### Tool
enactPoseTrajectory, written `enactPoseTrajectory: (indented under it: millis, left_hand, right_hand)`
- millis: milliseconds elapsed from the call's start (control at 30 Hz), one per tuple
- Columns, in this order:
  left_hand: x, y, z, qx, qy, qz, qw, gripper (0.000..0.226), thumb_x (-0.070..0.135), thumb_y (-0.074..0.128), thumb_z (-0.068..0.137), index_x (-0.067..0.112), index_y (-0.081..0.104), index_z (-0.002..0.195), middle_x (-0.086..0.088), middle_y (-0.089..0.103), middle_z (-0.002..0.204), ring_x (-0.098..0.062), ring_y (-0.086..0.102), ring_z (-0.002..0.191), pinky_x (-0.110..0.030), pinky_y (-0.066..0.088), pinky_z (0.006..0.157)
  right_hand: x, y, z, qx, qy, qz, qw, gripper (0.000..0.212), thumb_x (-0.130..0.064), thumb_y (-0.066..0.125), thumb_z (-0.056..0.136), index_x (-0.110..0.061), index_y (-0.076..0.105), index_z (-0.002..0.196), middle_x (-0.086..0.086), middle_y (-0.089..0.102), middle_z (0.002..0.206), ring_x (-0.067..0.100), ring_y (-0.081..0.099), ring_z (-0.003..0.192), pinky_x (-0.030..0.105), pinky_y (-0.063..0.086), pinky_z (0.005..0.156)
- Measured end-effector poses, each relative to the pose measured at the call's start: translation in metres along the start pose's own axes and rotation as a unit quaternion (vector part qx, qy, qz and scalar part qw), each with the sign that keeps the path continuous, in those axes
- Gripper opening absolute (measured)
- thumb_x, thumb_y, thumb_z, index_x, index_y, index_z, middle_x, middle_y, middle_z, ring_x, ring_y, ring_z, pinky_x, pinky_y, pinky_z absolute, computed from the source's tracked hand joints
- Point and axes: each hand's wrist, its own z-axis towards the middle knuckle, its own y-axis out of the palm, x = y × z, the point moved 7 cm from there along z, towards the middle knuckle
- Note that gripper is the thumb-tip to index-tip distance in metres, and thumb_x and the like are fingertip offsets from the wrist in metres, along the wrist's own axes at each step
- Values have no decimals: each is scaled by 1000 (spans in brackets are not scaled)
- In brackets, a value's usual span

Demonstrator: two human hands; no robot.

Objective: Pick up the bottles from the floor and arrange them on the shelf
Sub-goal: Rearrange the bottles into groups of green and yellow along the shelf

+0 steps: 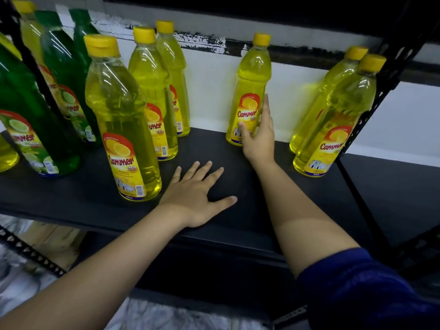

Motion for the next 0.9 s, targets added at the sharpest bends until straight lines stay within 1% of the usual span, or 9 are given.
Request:
enactPoseTrajectory:
  millis: [100,167,233,300,367,433,600,767,900]
  left_hand:
    - [0,-1,0,6,3,-10,1000,91,92,23,85,47,5,163,15,-6,173,-13,-12,159,-50,-8,128]
    - [0,-5,2,28,5,-23,999,88,88,27,88,44,12,163,13,1,173,-14,-6,160,-50,-6,128]
    - [0,-10,6,62,0,-48,997,83,81,31,93,38,20,164,10,11,173,-16,3,160,-50,-1,129]
    - [3,-16,9,97,0,-90,991,79,75,37,96,34,25,163,6,19,172,-18,11,160,-49,7,129]
    - [11,-24,9,130,13,-144,981,76,69,43,98,32,28,163,5,25,170,-18,16,159,-48,17,128]
    - [24,-32,8,162,40,-172,971,73,64,47,100,29,31,162,4,29,169,-17,21,158,-46,24,127]
    - [63,-56,9,234,113,-213,942,67,54,55,100,25,40,158,4,44,159,-18,43,144,-34,40,111]
    - [103,-71,32,242,148,-250,926,66,51,58,100,25,39,158,2,43,159,-18,45,141,-32,39,109]
    - [129,-80,57,246,157,-273,917,64,46,57,102,24,37,159,1,40,162,-18,36,148,-23,26,108]
  right_hand:
    - [1,-1,1,-24,16,-2,1000,88,-25,68,101,-24,13,170,6,43,162,21,47,144,37,45,115]
    - [-2,-6,0,-45,37,0,998,88,-29,69,101,-25,13,170,7,42,163,25,47,146,45,45,118]
    - [-8,-20,-4,-45,58,-13,997,82,-35,69,102,-20,22,167,11,44,162,27,45,148,46,43,118]
    - [-20,-42,-12,-33,51,-26,998,76,-41,70,101,-18,31,162,12,50,155,25,49,142,46,47,113]
    - [-35,-68,-25,-25,28,-31,999,75,-44,72,98,-20,35,158,6,54,147,19,53,134,33,53,99]
    - [-49,-97,-40,-9,10,-36,999,74,-44,74,97,-23,36,157,0,56,142,15,56,127,22,51,90]
    - [-68,-165,-71,61,-36,-69,995,73,-47,74,97,-27,39,157,-5,56,142,11,58,124,33,54,99]
    - [-51,-206,-81,147,-25,-77,986,79,-49,77,93,-27,37,158,-4,52,144,14,56,130,51,57,98]
    - [-35,-214,-77,178,-10,-90,980,88,-53,77,90,-24,33,160,-2,48,148,17,50,139,53,53,103]
